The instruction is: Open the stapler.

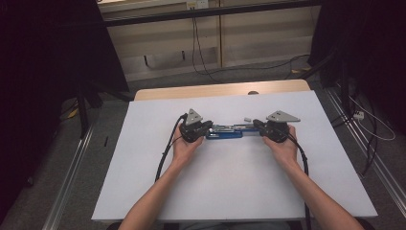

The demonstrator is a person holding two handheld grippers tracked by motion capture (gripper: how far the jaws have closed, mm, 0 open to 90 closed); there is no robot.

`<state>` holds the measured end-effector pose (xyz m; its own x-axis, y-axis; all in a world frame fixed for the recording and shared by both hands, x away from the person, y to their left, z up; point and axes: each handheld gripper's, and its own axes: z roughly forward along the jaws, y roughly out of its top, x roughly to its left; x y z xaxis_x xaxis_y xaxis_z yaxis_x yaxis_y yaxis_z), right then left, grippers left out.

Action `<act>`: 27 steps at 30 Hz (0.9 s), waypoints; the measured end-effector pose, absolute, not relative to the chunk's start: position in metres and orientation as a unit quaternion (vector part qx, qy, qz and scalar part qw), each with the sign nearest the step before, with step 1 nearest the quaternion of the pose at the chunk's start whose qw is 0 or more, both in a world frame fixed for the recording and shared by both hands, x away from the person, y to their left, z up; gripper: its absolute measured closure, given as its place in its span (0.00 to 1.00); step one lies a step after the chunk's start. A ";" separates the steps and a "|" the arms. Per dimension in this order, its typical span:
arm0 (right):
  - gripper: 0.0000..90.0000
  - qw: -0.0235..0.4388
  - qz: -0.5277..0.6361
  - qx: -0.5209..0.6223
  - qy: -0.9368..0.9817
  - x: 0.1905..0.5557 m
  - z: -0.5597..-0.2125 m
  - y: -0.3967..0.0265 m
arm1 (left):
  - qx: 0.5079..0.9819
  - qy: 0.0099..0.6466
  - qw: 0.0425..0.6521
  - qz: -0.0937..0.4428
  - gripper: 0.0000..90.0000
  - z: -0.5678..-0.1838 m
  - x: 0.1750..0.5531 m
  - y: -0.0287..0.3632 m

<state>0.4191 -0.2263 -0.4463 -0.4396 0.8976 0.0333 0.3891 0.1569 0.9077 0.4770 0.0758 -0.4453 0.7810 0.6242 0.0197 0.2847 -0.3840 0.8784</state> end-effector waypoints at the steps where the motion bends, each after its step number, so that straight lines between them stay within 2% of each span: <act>1: 0.97 0.273 0.469 0.453 0.708 0.419 -0.446 -0.227 | 0.814 0.279 0.477 0.179 0.93 -0.445 0.477 0.076; 11: 0.89 0.263 0.485 0.447 0.705 0.419 -0.443 -0.229 | 0.797 0.299 0.496 0.170 0.80 -0.437 0.477 0.082; 13: 0.85 0.265 0.484 0.453 0.700 0.419 -0.443 -0.230 | 0.794 0.306 0.498 0.168 0.74 -0.435 0.476 0.084; 15: 0.82 0.262 0.489 0.456 0.696 0.419 -0.443 -0.232 | 0.794 0.312 0.493 0.172 0.60 -0.434 0.474 0.085; 16: 0.80 0.261 0.489 0.456 0.696 0.419 -0.442 -0.233 | 0.791 0.316 0.492 0.181 0.60 -0.434 0.472 0.085; 17: 0.73 0.262 0.488 0.460 0.694 0.419 -0.442 -0.234 | 0.790 0.314 0.490 0.193 0.50 -0.434 0.470 0.086; 19: 0.70 0.261 0.490 0.459 0.694 0.419 -0.442 -0.234 | 0.792 0.312 0.489 0.189 0.48 -0.432 0.469 0.087; 20: 0.66 0.260 0.491 0.459 0.693 0.419 -0.441 -0.233 | 0.791 0.314 0.492 0.183 0.44 -0.432 0.468 0.087; 21: 0.58 0.259 0.492 0.454 0.696 0.419 -0.441 -0.233 | 0.792 0.318 0.489 0.181 0.35 -0.431 0.467 0.088; 23: 0.55 0.261 0.493 0.452 0.696 0.419 -0.440 -0.232 | 0.793 0.317 0.487 0.182 0.32 -0.430 0.466 0.088; 26: 0.41 0.267 0.489 0.449 0.699 0.419 -0.438 -0.231 | 0.793 0.321 0.486 0.179 0.23 -0.431 0.466 0.089; 27: 0.34 0.270 0.487 0.447 0.700 0.420 -0.438 -0.230 | 0.797 0.324 0.478 0.177 0.17 -0.431 0.465 0.090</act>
<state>0.4199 -0.2302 -0.4381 -0.4540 0.8892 0.0571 0.3625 0.1257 0.9235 0.4654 0.0899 -0.4310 0.7278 0.6853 -0.0271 0.3472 -0.3341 0.8763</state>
